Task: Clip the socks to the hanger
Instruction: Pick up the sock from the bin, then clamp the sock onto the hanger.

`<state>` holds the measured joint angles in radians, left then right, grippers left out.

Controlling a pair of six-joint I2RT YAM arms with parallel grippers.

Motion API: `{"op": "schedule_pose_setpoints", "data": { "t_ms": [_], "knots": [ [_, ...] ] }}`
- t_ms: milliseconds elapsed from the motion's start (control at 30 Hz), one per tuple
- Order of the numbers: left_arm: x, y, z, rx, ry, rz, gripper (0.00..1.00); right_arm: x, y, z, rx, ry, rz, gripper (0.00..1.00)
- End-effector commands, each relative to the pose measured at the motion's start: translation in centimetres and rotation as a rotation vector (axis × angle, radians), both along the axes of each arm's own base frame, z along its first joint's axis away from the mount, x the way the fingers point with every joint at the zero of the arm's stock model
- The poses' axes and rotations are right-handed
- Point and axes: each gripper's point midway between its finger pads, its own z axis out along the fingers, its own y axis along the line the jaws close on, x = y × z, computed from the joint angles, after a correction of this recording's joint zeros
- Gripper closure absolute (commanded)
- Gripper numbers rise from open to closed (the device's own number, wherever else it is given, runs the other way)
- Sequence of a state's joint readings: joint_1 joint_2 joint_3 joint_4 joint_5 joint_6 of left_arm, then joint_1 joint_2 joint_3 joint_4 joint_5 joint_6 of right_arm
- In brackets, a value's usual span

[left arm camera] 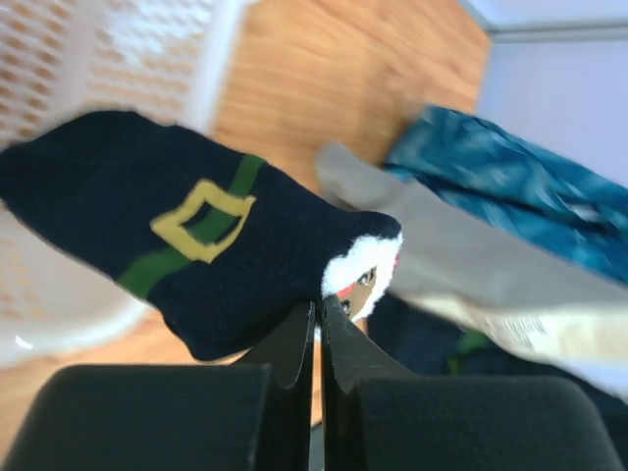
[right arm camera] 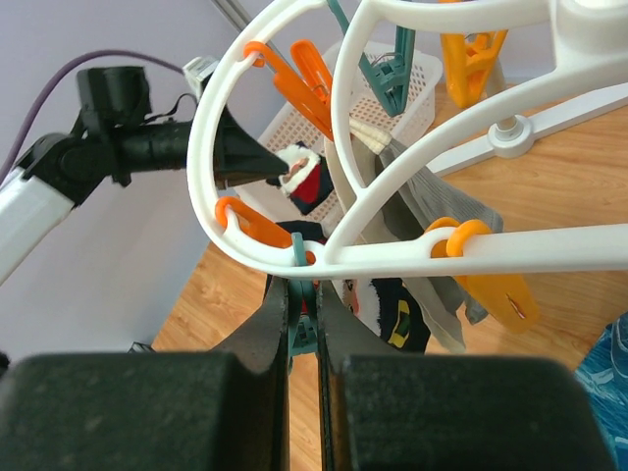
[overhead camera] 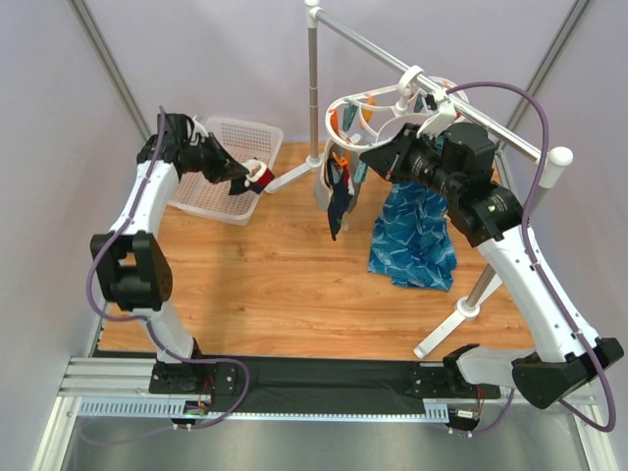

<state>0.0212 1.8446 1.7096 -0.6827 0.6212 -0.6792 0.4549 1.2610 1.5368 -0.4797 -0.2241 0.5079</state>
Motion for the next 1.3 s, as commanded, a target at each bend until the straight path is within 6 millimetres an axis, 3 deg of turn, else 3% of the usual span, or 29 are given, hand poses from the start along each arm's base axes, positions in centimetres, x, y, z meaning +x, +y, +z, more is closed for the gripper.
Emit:
{"op": "schedule_pose_setpoints", "data": {
  "t_ms": [0, 67, 100, 133, 167, 200, 233, 267, 300, 333, 367, 433, 533, 700, 900, 1267],
  "knots": [
    [-4.1, -2.8, 7.3, -0.227, -0.121, -0.062, 1.00, -0.5, 1.0, 0.2, 0.023, 0.023, 0.052, 1.00],
    [-6.8, -3.7, 10.3, -0.297, -0.180, -0.090, 1.00, -0.4, 1.0, 0.3, 0.030, 0.020, 0.051, 1.00],
    [-8.0, -3.8, 9.5, -0.320, -0.147, -0.086, 1.00, -0.4, 1.1, 0.5, 0.036, 0.016, 0.055, 1.00],
    [-8.9, -4.3, 10.4, -0.369, -0.146, -0.080, 1.00, -0.3, 1.3, 0.7, 0.042, 0.012, 0.059, 1.00],
    [-10.8, -4.5, 12.6, -0.402, -0.203, -0.085, 1.00, -0.3, 1.4, 0.8, 0.057, 0.019, 0.058, 1.00],
    [-11.9, -4.7, 11.1, -0.439, -0.157, -0.062, 1.00, -0.4, 1.4, 1.0, 0.069, 0.020, 0.060, 1.00],
    [-12.4, -4.7, 12.5, -0.510, -0.165, -0.013, 1.00, -0.3, 1.5, 1.4, 0.088, 0.010, 0.060, 1.00],
    [-14.3, -4.6, 14.5, -0.549, -0.224, 0.011, 1.00, -0.4, 1.7, 1.5, 0.107, 0.018, 0.061, 1.00],
    [-15.3, -5.4, 14.1, -0.597, -0.246, 0.016, 1.00, -0.3, 1.8, 1.7, 0.124, 0.013, 0.062, 1.00],
    [-17.0, -5.8, 16.2, -0.685, -0.258, 0.075, 1.00, -0.2, 1.9, 1.8, 0.134, 0.018, 0.062, 1.00],
    [-17.5, -5.9, 15.7, -0.729, -0.243, 0.106, 1.00, -0.1, 2.0, 1.8, 0.142, 0.025, 0.062, 1.00],
    [-19.4, -6.5, 18.3, -0.824, -0.276, 0.147, 1.00, 0.1, 2.1, 1.8, 0.166, 0.041, 0.056, 1.00],
    [-21.1, -7.5, 19.9, -0.882, -0.236, 0.209, 1.00, 0.3, 2.1, 2.1, 0.203, 0.056, 0.037, 1.00],
    [-21.8, -9.9, 23.0, -0.988, -0.179, 0.230, 1.00, 0.5, 2.2, 2.6, 0.260, 0.058, 0.023, 1.00],
    [-20.4, -12.7, 23.8, -1.066, -0.146, 0.257, 1.00, 0.4, 2.1, 4.1, 0.347, 0.049, 0.011, 1.00],
    [-19.2, -11.8, 24.6, -1.104, -0.205, 0.417, 1.00, 0.4, 2.1, 4.6, 0.418, 0.051, 0.005, 1.00]
  ]
}}
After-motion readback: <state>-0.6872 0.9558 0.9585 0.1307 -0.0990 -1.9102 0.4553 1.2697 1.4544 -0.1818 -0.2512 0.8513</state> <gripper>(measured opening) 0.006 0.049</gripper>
